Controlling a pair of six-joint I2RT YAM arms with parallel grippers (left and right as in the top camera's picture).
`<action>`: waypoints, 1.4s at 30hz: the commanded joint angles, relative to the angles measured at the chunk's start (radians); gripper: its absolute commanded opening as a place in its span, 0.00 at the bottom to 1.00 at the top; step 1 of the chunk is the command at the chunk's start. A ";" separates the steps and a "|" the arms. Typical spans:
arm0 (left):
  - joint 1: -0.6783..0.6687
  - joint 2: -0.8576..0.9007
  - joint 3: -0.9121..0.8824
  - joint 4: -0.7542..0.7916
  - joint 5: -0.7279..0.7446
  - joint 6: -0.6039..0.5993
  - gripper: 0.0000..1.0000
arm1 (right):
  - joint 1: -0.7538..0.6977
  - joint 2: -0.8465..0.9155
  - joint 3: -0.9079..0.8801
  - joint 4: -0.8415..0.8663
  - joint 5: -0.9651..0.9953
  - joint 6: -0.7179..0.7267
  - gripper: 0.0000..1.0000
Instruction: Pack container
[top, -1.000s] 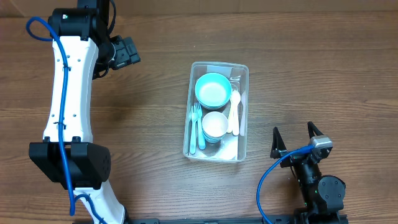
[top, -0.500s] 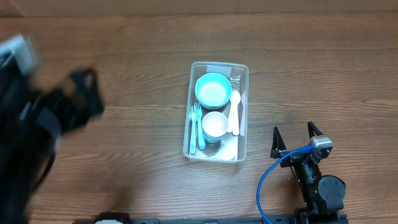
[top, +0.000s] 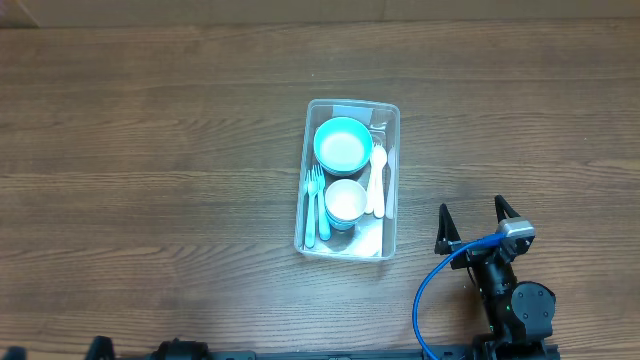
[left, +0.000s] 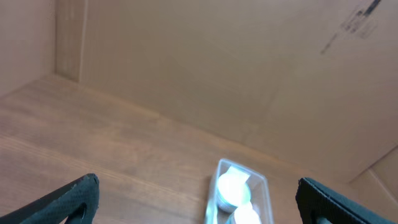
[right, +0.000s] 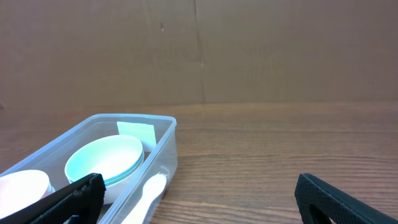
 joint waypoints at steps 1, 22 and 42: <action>0.007 -0.131 -0.232 0.058 -0.047 0.011 1.00 | -0.003 -0.010 -0.010 0.003 0.009 -0.004 1.00; 0.085 -0.486 -1.553 1.214 -0.010 0.076 1.00 | -0.003 -0.010 -0.010 0.004 0.009 -0.004 1.00; 0.083 -0.486 -1.861 1.487 -0.003 0.215 1.00 | -0.003 -0.010 -0.010 0.004 0.009 -0.004 1.00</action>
